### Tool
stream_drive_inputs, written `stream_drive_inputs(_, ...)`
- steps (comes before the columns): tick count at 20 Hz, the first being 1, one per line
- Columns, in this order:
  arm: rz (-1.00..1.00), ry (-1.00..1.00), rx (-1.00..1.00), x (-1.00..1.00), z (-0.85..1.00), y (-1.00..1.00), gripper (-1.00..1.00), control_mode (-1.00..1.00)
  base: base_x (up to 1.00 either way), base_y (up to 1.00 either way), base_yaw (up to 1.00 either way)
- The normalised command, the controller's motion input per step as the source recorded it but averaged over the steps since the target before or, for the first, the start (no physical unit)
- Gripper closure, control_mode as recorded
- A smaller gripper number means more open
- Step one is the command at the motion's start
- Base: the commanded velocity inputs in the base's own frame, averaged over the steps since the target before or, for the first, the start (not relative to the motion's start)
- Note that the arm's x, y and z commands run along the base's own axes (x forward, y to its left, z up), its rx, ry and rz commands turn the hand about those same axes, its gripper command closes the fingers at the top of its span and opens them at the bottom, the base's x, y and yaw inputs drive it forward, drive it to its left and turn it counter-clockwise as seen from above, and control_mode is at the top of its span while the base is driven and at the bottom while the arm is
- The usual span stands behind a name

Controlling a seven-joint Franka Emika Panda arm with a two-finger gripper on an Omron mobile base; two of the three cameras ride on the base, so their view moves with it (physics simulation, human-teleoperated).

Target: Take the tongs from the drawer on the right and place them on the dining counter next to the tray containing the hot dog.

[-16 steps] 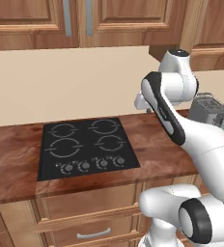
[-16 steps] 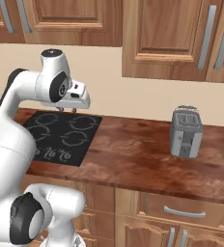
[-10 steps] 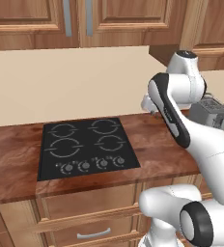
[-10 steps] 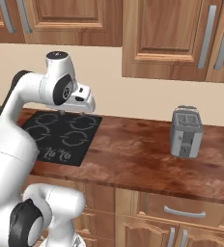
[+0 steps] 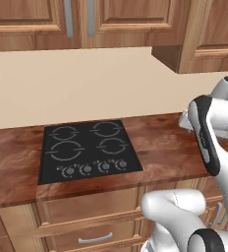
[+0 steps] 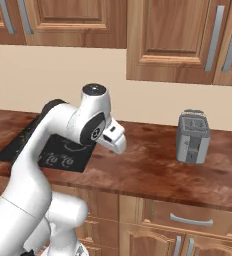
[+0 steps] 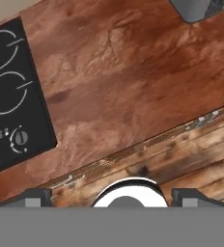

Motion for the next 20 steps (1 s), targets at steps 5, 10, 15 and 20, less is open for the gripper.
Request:
stream_drive_inputs(5,-0.39,-0.10,0.17,-0.62,-0.35,-1.00,-1.00,-1.00,0.00,0.00,0.00)
stream_drive_inputs(10,-0.39,-0.15,0.21,-0.51,-0.42,-1.00,-1.00,-1.00,0.00,0.00,0.00)
stream_drive_inputs(15,-0.45,-0.18,0.21,-0.30,-0.53,-1.00,-1.00,-1.00,0.00,0.00,0.00)
stream_drive_inputs(20,-0.46,-0.20,0.27,-0.29,-0.55,-0.90,-1.00,-1.00,0.00,0.00,0.00)
